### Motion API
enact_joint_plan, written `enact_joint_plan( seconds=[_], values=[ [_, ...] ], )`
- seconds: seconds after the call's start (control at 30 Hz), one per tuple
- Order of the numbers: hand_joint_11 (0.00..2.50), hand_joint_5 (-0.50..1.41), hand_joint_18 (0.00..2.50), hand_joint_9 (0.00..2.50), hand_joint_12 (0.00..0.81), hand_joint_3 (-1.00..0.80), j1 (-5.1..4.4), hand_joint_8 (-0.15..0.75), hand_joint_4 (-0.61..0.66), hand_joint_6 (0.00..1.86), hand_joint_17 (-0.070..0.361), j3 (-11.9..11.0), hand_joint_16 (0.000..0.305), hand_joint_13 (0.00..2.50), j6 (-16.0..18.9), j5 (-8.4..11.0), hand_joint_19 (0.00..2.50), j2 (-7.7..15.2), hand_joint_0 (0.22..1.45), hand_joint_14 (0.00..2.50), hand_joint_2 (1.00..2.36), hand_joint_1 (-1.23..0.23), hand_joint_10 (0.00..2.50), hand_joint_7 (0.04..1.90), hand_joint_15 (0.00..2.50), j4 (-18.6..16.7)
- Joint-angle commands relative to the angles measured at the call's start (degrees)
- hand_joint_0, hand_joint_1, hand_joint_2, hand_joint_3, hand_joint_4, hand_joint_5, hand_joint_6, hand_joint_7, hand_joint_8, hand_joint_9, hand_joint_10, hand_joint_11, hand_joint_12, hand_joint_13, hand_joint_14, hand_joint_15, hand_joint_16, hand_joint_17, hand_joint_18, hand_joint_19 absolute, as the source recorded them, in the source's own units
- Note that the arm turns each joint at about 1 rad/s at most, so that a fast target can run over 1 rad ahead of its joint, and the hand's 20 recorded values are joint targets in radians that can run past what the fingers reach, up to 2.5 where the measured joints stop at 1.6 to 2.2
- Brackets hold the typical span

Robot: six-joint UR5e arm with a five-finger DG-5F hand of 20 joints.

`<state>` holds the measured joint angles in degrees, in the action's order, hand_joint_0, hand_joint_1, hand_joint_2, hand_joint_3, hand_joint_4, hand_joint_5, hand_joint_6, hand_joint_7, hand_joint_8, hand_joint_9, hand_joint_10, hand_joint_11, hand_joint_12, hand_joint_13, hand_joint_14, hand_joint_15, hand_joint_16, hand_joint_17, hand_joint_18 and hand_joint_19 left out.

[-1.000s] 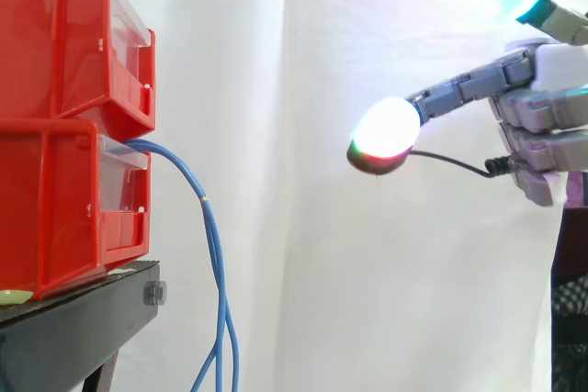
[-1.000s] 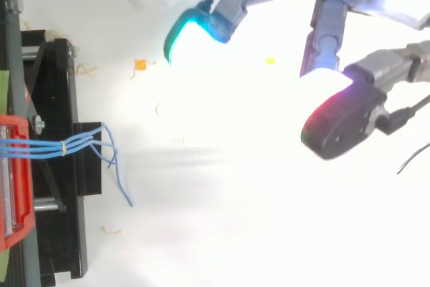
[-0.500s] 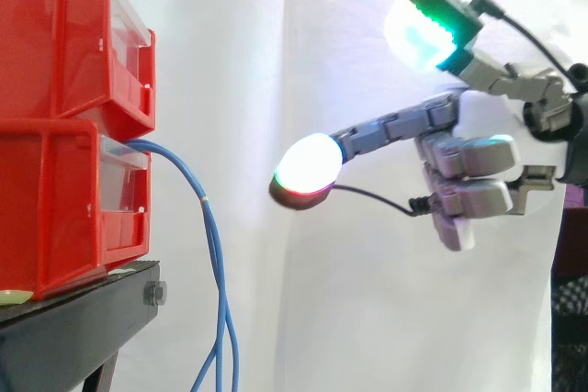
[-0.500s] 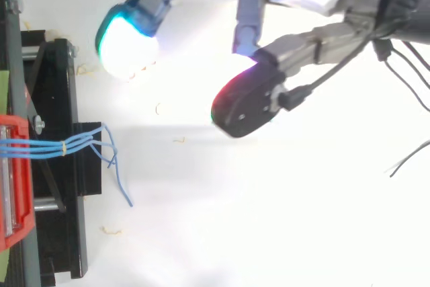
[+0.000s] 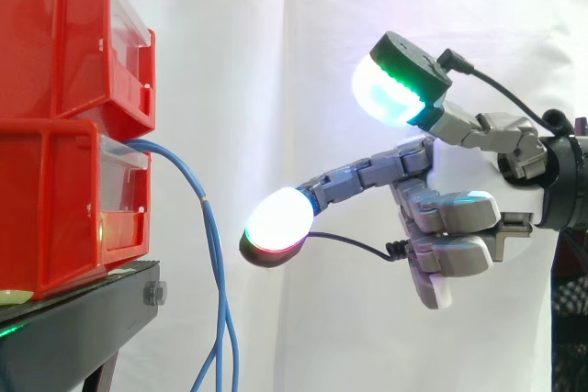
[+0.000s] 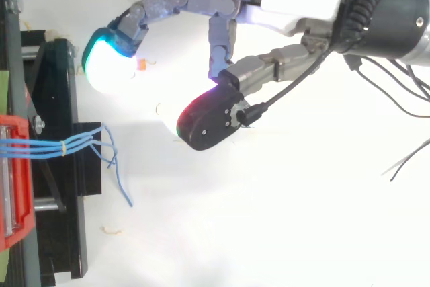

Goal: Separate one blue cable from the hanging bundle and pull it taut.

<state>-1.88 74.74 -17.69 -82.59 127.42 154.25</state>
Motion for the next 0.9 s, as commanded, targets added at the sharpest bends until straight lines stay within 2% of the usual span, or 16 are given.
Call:
enact_joint_plan(
  seconds=[0.0, 0.17, 0.3, 0.4, 0.47, 0.7, 0.83, 0.87],
  values=[
    [0.94, -0.21, 1.75, 1.78, 0.455, -0.5, -0.05, 0.298, 0.26, 0.5, 0.159, 0.0, 0.071, 1.67, -0.2, 0.41, 0.15, 0.7, 0.36, 0.02, 1.0, -0.54, 0.03, 0.66, 0.85, -1.4],
    [0.95, -0.21, 1.72, 1.77, 0.455, -0.5, 0.12, 0.303, 0.26, 0.5, 0.158, 0.1, 0.07, 1.66, -0.2, 1.29, 0.17, 1.4, 0.36, 0.02, 1.0, -0.54, 0.03, 0.66, 0.86, -4.0],
    [0.93, -0.21, 1.72, 1.77, 0.453, -0.5, 0.21, 0.297, 0.26, 0.5, 0.157, 0.0, 0.07, 1.66, -0.2, 1.21, 0.17, 1.5, 0.36, 0.02, 1.0, -0.54, 0.03, 0.65, 0.88, -3.7],
    [0.95, -0.21, 1.72, 1.77, 0.451, -0.5, -0.05, 0.301, 0.26, 0.5, 0.156, 0.0, 0.07, 1.65, -0.1, 1.29, 0.17, 3.2, 0.36, 0.02, 1.0, -0.54, 0.03, 0.65, 0.86, -4.3],
    [0.95, -0.21, 1.71, 1.77, 0.45, -0.5, -0.23, 0.3, 0.26, 0.5, 0.156, -0.8, 0.069, 1.65, -0.2, 1.56, 0.18, 4.6, 0.36, 0.02, 1.0, -0.53, 0.03, 0.65, 0.86, -5.9],
    [0.93, -0.21, 1.7, 1.76, 0.445, -0.5, -0.67, 0.301, 0.26, 0.5, 0.155, -1.1, 0.069, 1.63, -1.1, 2.35, 0.17, 4.7, 0.36, 0.02, 1.0, -0.54, 0.03, 0.66, 0.85, -6.3],
    [0.93, -0.2, 1.69, 1.76, 0.446, -0.5, -1.37, 0.303, 0.26, 0.5, 0.154, -1.1, 0.069, 1.64, -1.7, 3.75, 0.17, 4.8, 0.36, 0.02, 1.0, -0.53, 0.03, 0.66, 0.85, -7.4],
    [0.93, -0.2, 1.69, 1.76, 0.446, -0.5, -1.81, 0.301, 0.26, 0.5, 0.154, -1.1, 0.069, 1.63, -2.2, 4.81, 0.17, 4.8, 0.36, 0.02, 1.0, -0.53, 0.03, 0.66, 0.85, -7.5]
  ],
)
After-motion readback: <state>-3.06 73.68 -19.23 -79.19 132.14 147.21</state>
